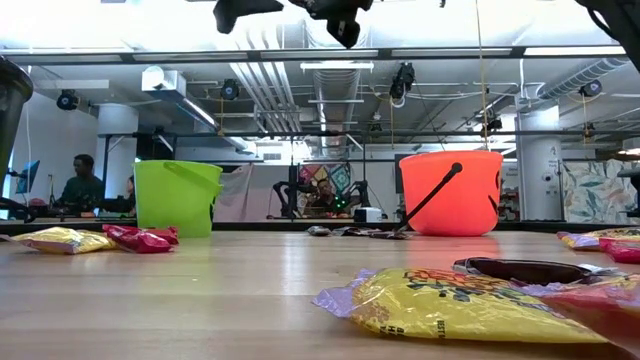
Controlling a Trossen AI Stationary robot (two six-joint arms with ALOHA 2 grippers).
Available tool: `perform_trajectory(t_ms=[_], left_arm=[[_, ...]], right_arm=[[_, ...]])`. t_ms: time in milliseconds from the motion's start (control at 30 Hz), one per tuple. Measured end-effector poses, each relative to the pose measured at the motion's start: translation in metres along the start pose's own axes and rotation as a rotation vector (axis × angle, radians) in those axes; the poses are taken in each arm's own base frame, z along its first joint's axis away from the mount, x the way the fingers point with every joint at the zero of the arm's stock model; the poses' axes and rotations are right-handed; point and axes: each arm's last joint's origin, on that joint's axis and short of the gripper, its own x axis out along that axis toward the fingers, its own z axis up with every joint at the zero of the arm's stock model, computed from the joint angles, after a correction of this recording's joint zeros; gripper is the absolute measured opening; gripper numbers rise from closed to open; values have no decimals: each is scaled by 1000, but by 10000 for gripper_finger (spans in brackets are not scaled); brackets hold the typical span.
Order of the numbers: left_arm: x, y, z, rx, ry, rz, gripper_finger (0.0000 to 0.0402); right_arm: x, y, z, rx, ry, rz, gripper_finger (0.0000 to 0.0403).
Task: Sort candy by brand, put in halloween buckets
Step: Put the brown candy into the green bucket
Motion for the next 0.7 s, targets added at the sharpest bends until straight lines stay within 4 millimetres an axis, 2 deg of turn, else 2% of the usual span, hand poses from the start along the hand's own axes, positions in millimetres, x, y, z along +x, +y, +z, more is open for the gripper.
perform_trajectory(t_ms=[300, 367, 500, 600, 700], left_arm=[[22, -2, 3, 10, -72, -114, 130], [22, -2, 4, 19, -82, -119, 109], [20, -2, 4, 29, -78, -117, 23], [19, -2, 5, 28, -79, -112, 15], [17, -2, 5, 27, -79, -107, 8]], right_arm=[[0, 0, 0, -11, 2, 7, 14], [1, 1, -1, -10, 10, 10, 14], [2, 1, -1, -16, 14, 13, 14], [2, 1, -1, -10, 10, 13, 26], [0, -1, 0, 43, 0, 5, 60]])
